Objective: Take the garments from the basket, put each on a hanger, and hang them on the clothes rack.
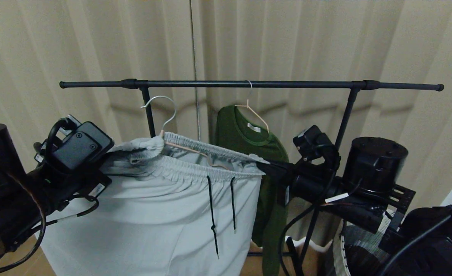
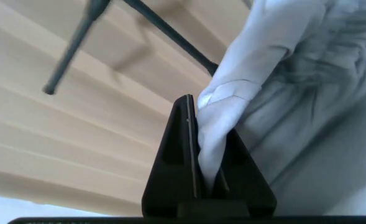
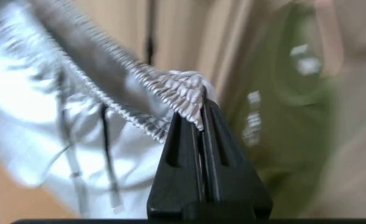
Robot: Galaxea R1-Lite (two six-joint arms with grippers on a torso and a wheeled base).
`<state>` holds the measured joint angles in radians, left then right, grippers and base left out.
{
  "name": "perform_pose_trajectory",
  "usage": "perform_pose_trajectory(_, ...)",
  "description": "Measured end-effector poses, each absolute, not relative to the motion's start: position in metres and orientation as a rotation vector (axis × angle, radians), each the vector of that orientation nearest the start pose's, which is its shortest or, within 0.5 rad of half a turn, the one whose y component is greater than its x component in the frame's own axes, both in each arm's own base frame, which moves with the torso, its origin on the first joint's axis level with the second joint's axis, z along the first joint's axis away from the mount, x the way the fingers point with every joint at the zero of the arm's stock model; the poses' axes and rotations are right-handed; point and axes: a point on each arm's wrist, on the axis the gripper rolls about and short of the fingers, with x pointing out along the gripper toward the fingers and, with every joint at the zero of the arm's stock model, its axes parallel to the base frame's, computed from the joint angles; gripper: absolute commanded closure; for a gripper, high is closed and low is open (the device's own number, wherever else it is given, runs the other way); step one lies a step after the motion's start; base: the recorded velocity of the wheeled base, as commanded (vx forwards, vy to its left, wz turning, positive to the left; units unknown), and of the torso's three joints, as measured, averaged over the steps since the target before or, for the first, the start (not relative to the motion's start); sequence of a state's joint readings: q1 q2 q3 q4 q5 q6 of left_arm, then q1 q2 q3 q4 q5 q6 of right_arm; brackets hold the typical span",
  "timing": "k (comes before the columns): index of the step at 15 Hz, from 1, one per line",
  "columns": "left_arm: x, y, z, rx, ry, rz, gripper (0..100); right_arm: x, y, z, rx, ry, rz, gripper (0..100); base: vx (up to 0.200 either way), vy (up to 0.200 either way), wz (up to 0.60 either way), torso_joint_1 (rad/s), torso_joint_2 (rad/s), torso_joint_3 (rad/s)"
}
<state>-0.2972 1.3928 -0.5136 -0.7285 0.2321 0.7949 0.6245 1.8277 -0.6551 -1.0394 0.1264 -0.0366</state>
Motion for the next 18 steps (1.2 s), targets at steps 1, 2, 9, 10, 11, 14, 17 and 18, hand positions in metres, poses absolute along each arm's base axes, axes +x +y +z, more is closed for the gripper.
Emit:
perform_pose_trajectory(1,0.209,-0.06,0.194,0.798,0.109,-0.12,100,0.248,0.191,0.143,-0.072,0.125,0.776,100,0.0,0.0,0.0,0.0,0.0,0.0)
perform_pose_trajectory(2,0.208,-0.062,0.194,0.774,0.106,-0.124,100,0.243,0.196,0.142,-0.075,0.128,0.797,100,0.0,0.0,0.0,0.0,0.0,0.0)
perform_pose_trajectory(9,0.2,-0.084,0.194,0.617,0.089,-0.191,100,0.237,0.206,0.149,-0.162,0.028,0.832,0,0.0,0.0,0.0,0.0,0.0,0.0)
perform_pose_trajectory(10,0.199,-0.087,0.194,0.607,0.086,-0.205,100,0.239,0.207,0.154,-0.185,-0.041,0.83,0,0.0,0.0,0.0,0.0,0.0,0.0)
perform_pose_trajectory(11,0.199,-0.09,0.193,0.607,0.087,-0.218,100,0.241,0.209,0.157,-0.215,-0.098,0.826,0,0.0,0.0,0.0,0.0,0.0,0.0)
perform_pose_trajectory(14,0.197,-0.102,0.189,0.576,0.087,-0.272,100,0.25,0.216,0.156,-0.254,-0.143,0.82,0,0.0,0.0,0.0,0.0,0.0,0.0)
perform_pose_trajectory(17,0.194,-0.11,0.187,0.573,0.087,-0.313,100,0.265,0.22,0.153,-0.291,-0.159,0.795,0,0.0,0.0,0.0,0.0,0.0,0.0)
perform_pose_trajectory(18,0.193,-0.112,0.186,0.574,0.086,-0.322,100,0.269,0.221,0.151,-0.3,-0.158,0.787,0,0.0,0.0,0.0,0.0,0.0,0.0)
